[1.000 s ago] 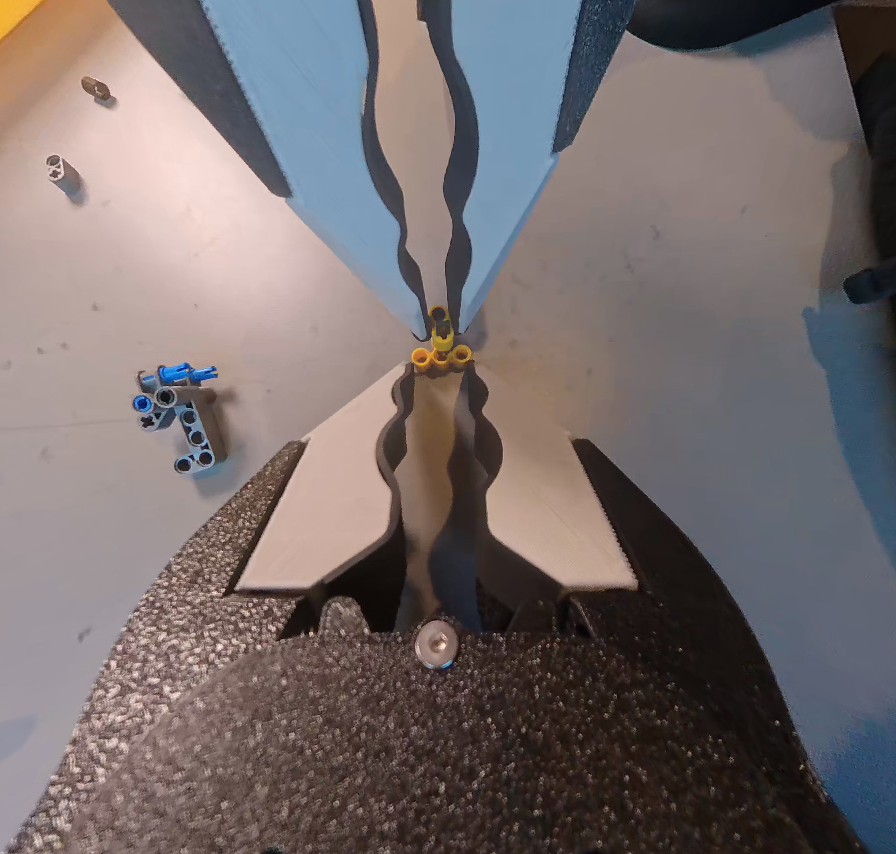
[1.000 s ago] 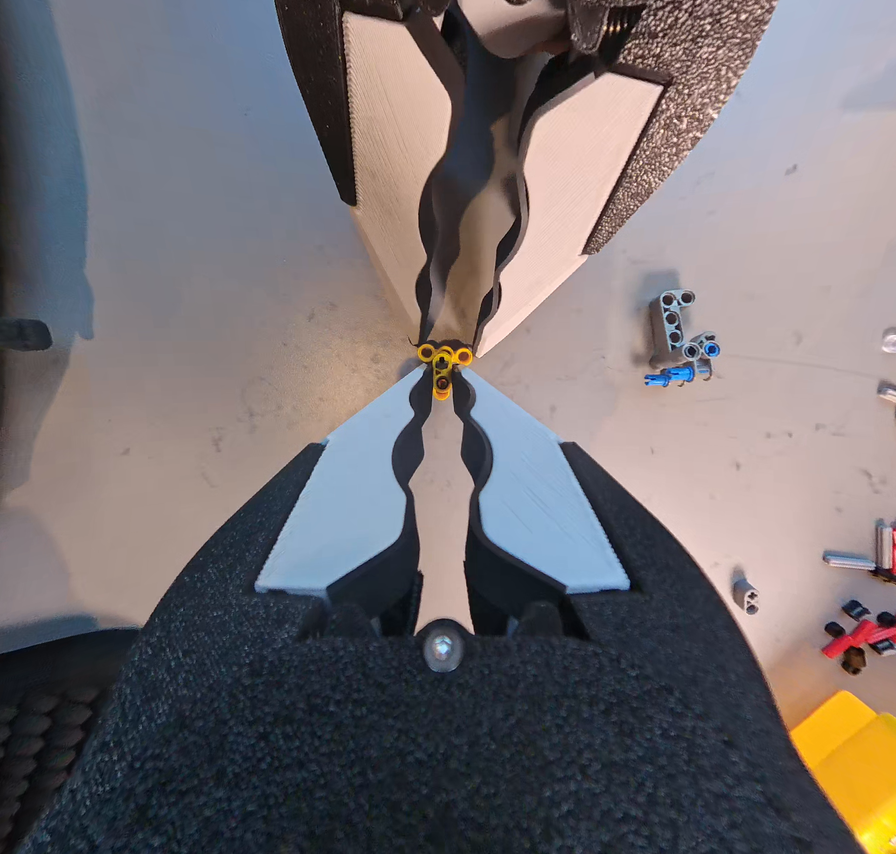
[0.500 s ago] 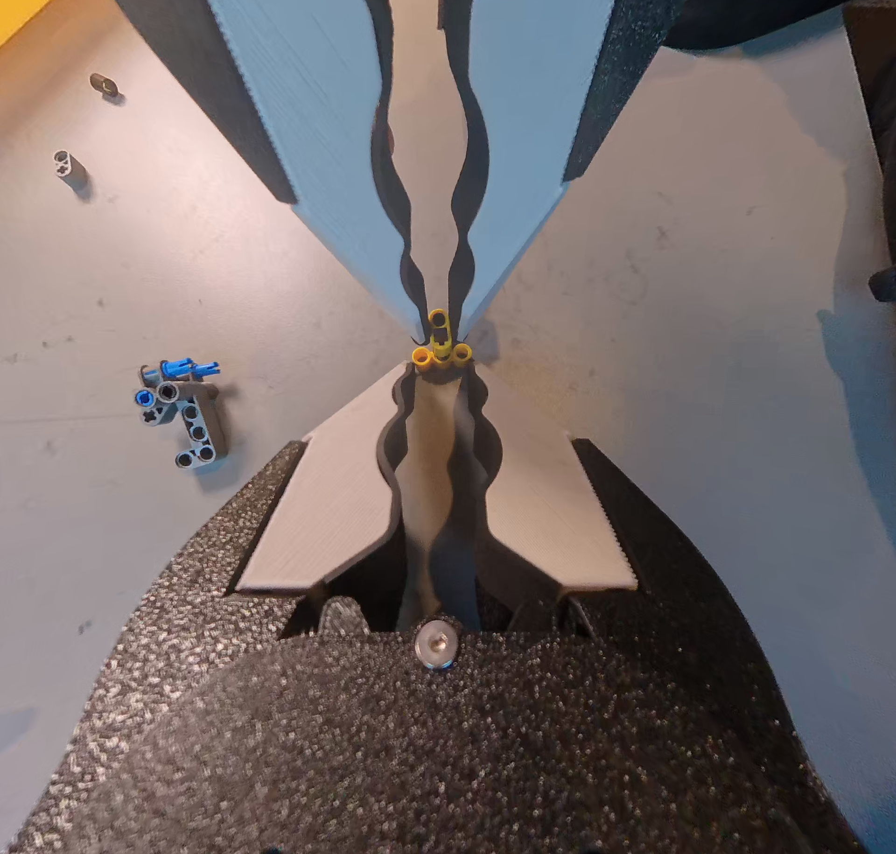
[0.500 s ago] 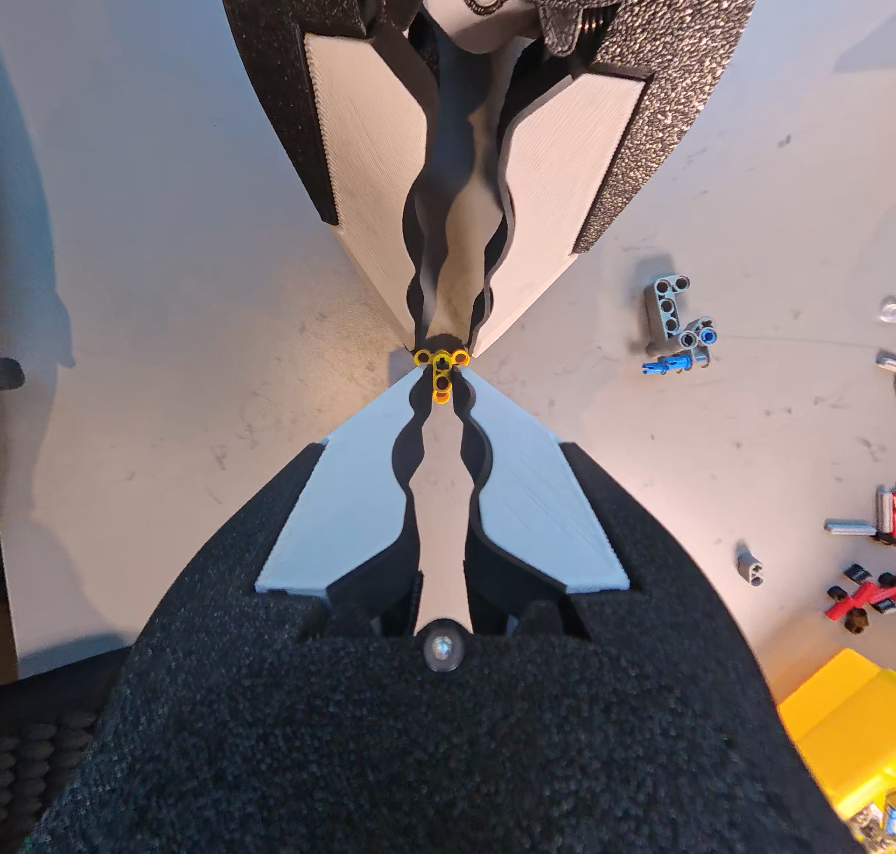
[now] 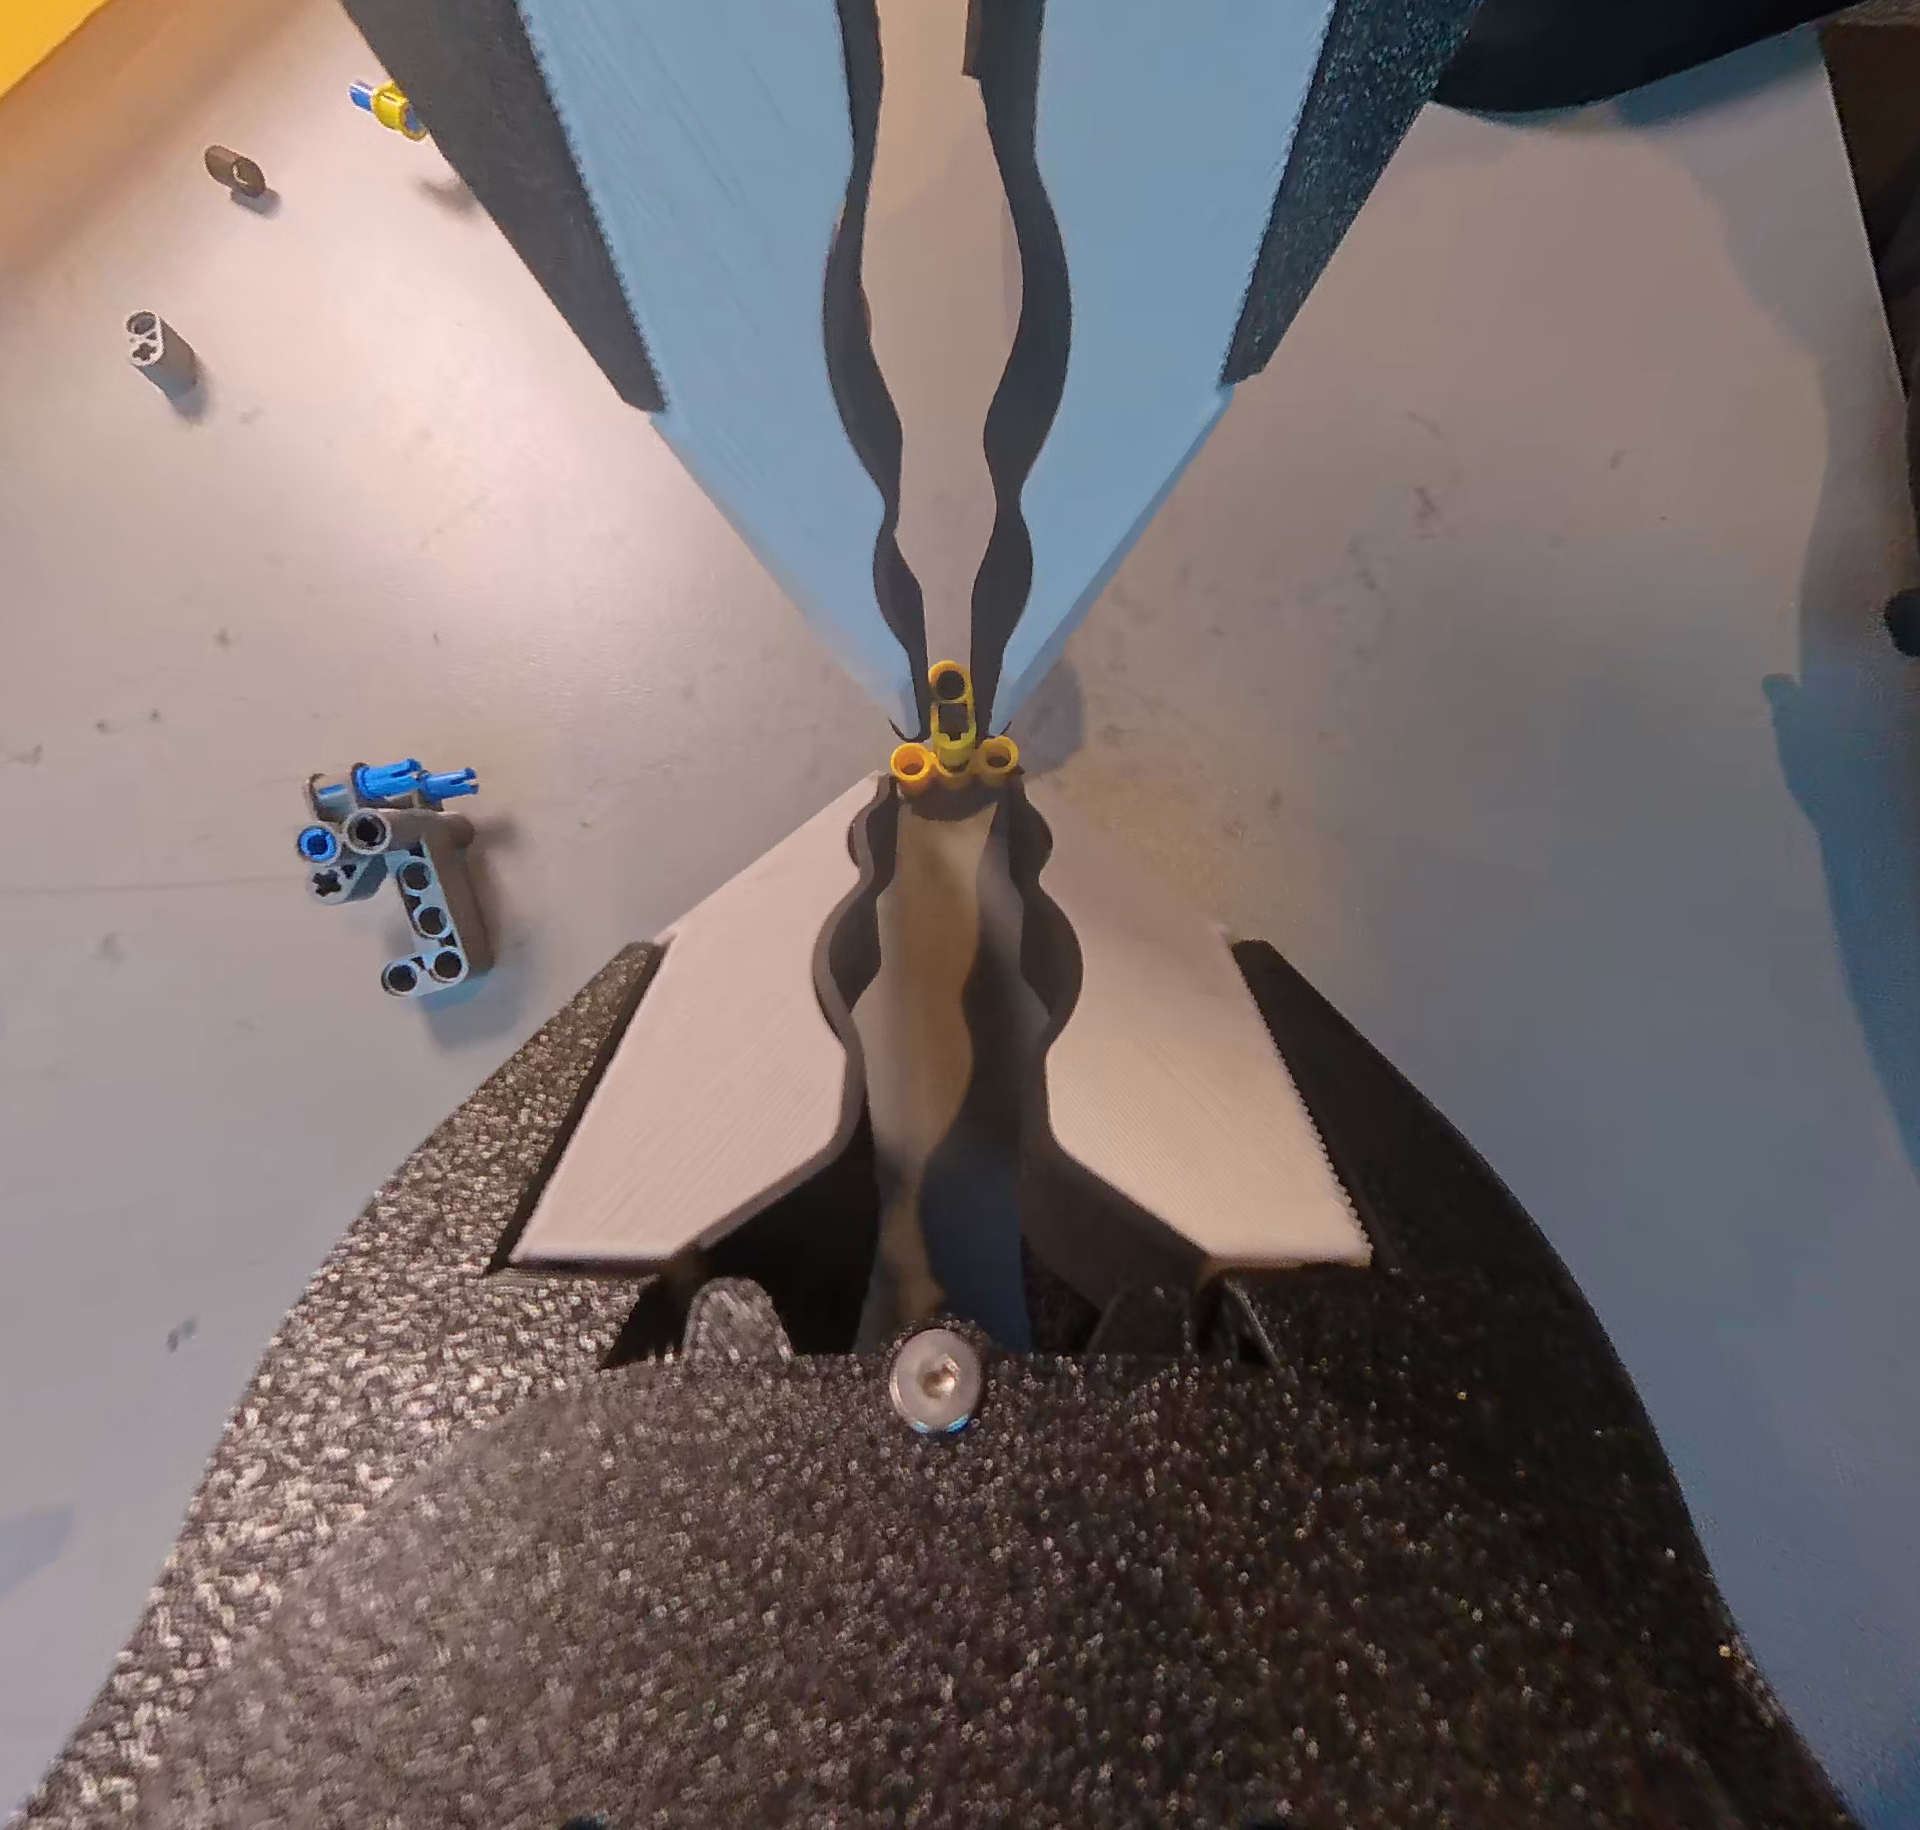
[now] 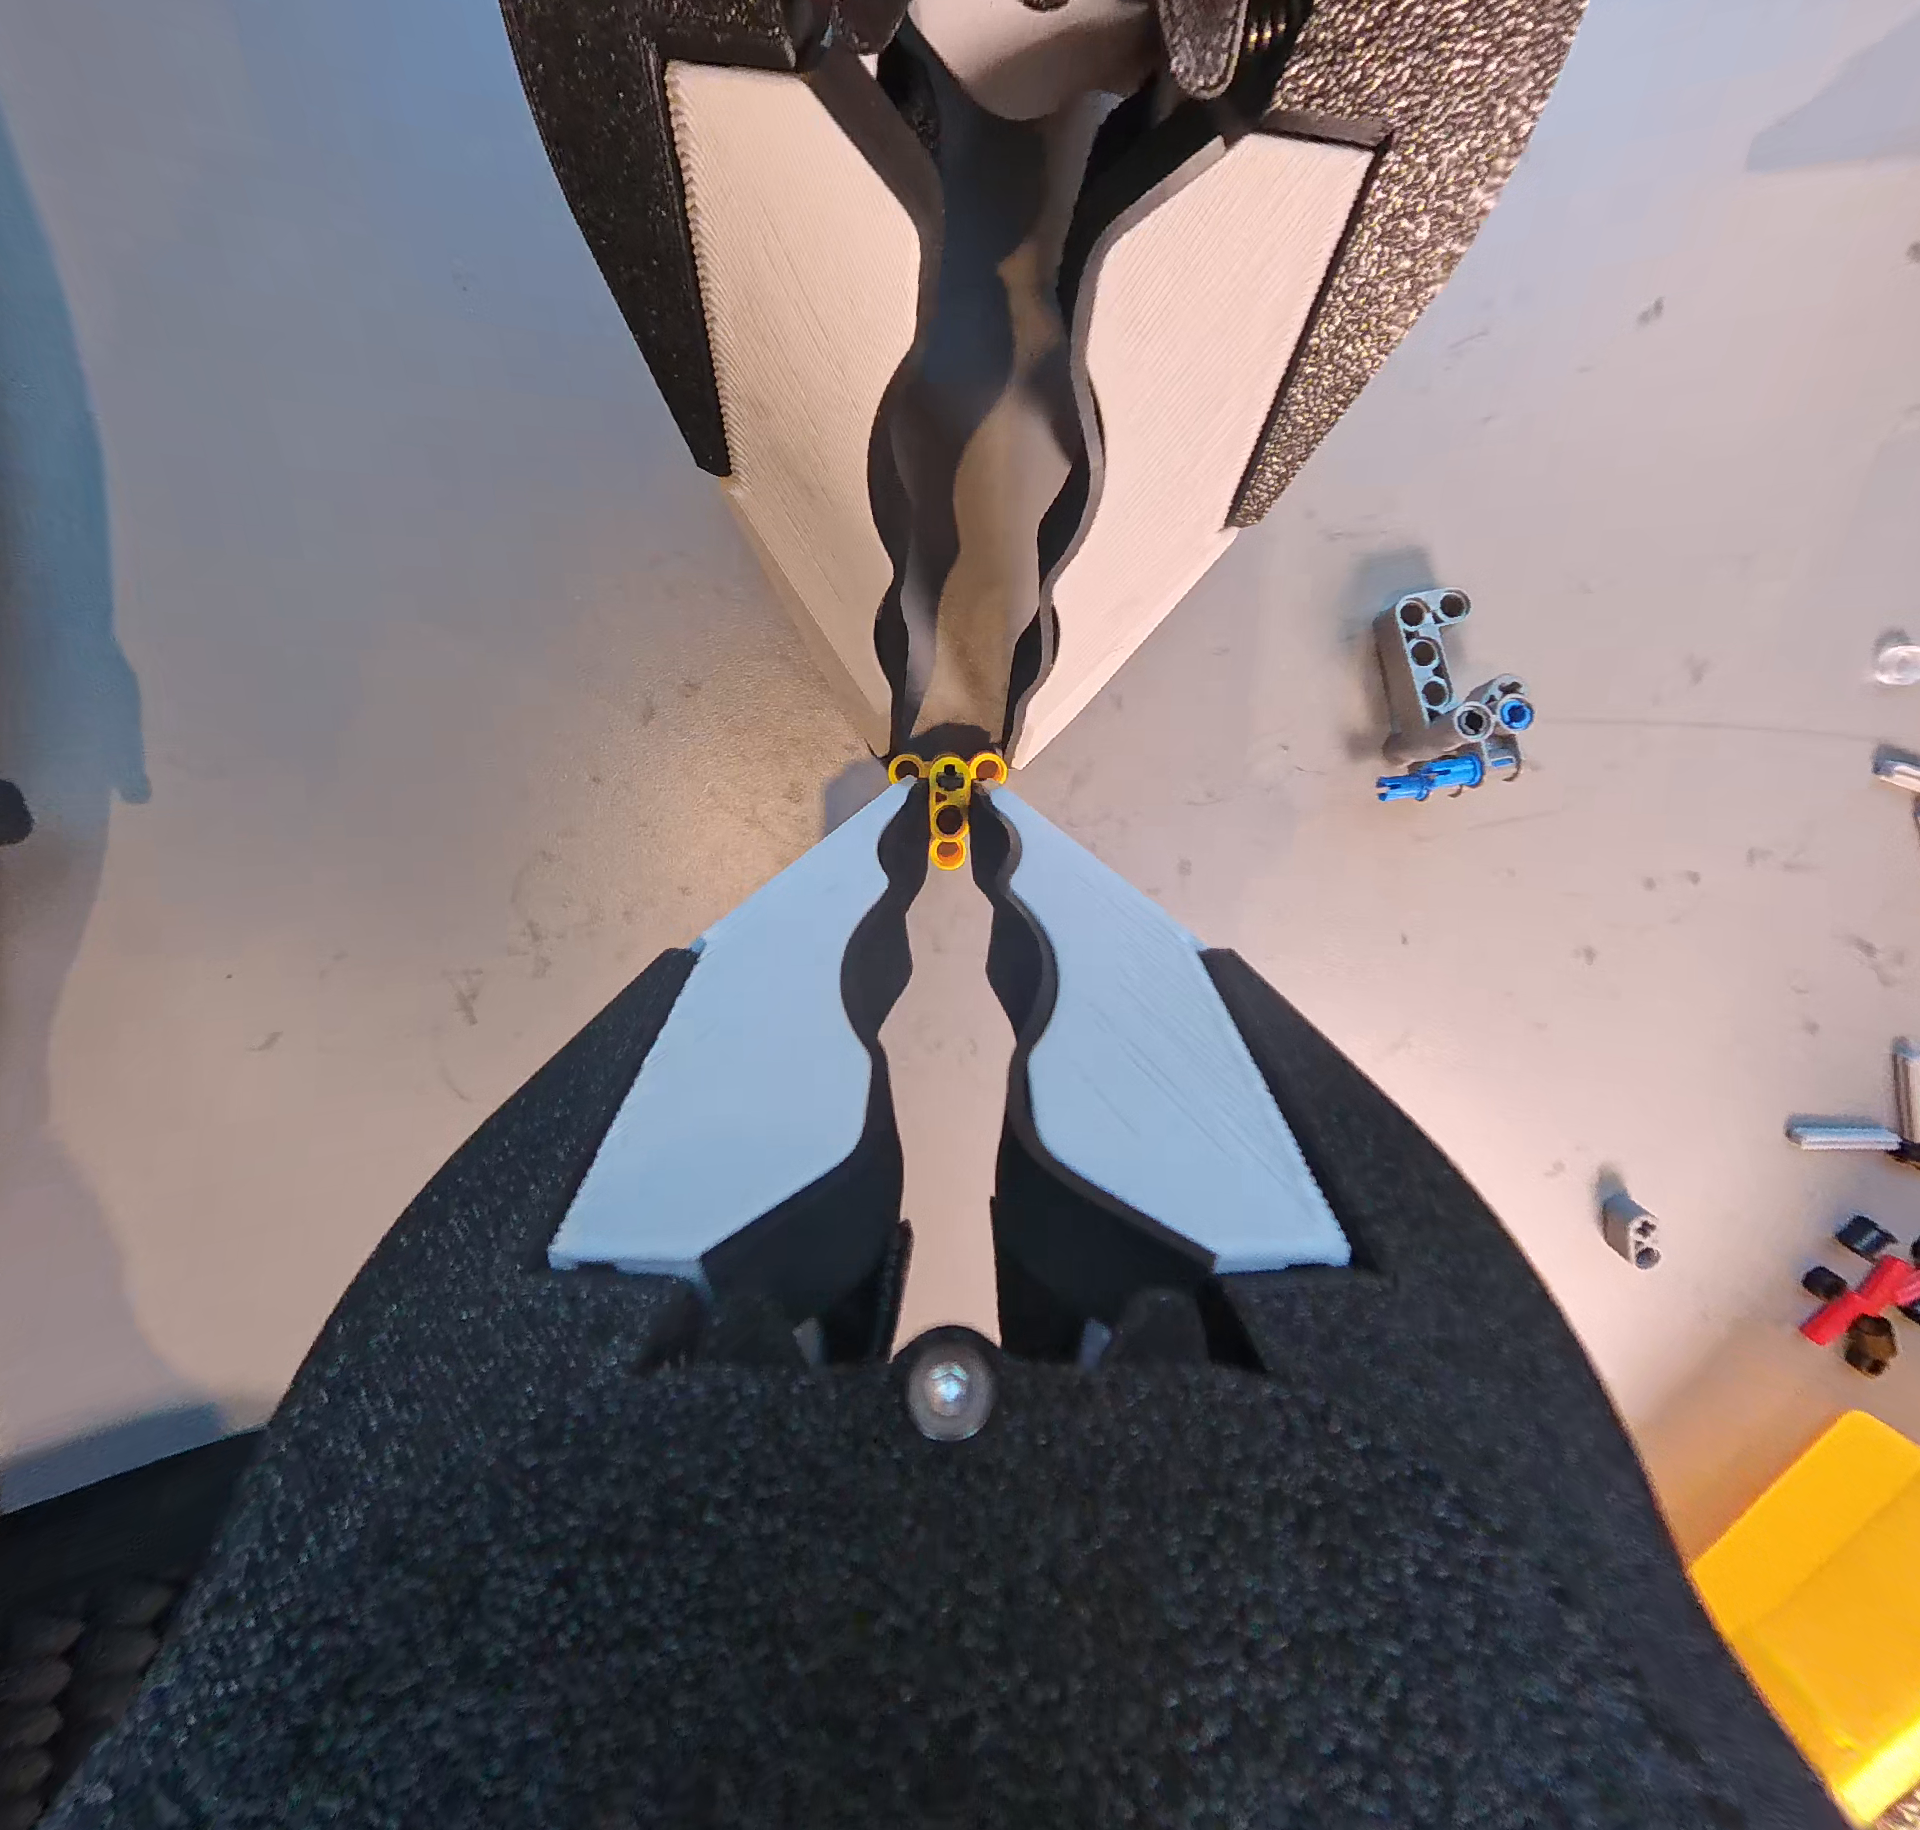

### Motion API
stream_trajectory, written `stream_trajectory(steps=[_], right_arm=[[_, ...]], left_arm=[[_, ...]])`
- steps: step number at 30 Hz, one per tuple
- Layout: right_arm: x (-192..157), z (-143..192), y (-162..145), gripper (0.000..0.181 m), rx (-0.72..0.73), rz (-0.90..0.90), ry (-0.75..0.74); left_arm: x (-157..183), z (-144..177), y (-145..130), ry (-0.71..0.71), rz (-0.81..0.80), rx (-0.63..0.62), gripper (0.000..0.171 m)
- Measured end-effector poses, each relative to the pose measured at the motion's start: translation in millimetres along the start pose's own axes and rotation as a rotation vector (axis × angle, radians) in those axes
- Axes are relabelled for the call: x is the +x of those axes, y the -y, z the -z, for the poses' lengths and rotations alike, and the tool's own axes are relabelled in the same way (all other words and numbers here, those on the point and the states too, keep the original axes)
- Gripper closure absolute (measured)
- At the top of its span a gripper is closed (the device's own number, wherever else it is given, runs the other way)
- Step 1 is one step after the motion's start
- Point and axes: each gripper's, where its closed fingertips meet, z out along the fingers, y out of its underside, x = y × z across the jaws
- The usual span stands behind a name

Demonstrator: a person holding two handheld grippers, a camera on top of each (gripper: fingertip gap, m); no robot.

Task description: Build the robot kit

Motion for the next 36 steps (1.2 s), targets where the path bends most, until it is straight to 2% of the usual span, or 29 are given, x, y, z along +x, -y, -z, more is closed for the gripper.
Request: stream_trajectory(steps=[10, 16, 20, 22, 30, 32, 36], right_arm=[[0, -1, 0, 0.175, -0.019, -0.008, -0.029], [0, -6, -2, 0.176, -0.017, -0.043, 0.023], [0, -6, -4, 0.175, 0.063, -0.068, 0.006], [0, -6, -4, 0.174, 0.106, -0.135, 0.035], [0, -5, -5, 0.173, 0.147, -0.110, -0.015], [-2, -1, -5, 0.148, 0.180, -0.096, -0.005], [-3, 7, -9, 0.149, 0.245, -0.086, -0.036]], left_arm=[[0, 0, 0, 0.007, 0.009, -0.001, 0.152], [0, 0, 0, 0.007, 0.017, -0.001, 0.154], [0, 0, 0, 0.006, 0.017, 0.000, 0.155], [0, 0, 0, -0.001, 0.023, 0.000, 0.155], [0, 0, 0, -0.003, 0.023, 0.001, 0.155], [0, 0, 0, 0.000, 0.025, 0.001, 0.157], [0, 0, 0, -0.001, 0.027, 0.001, 0.156]])
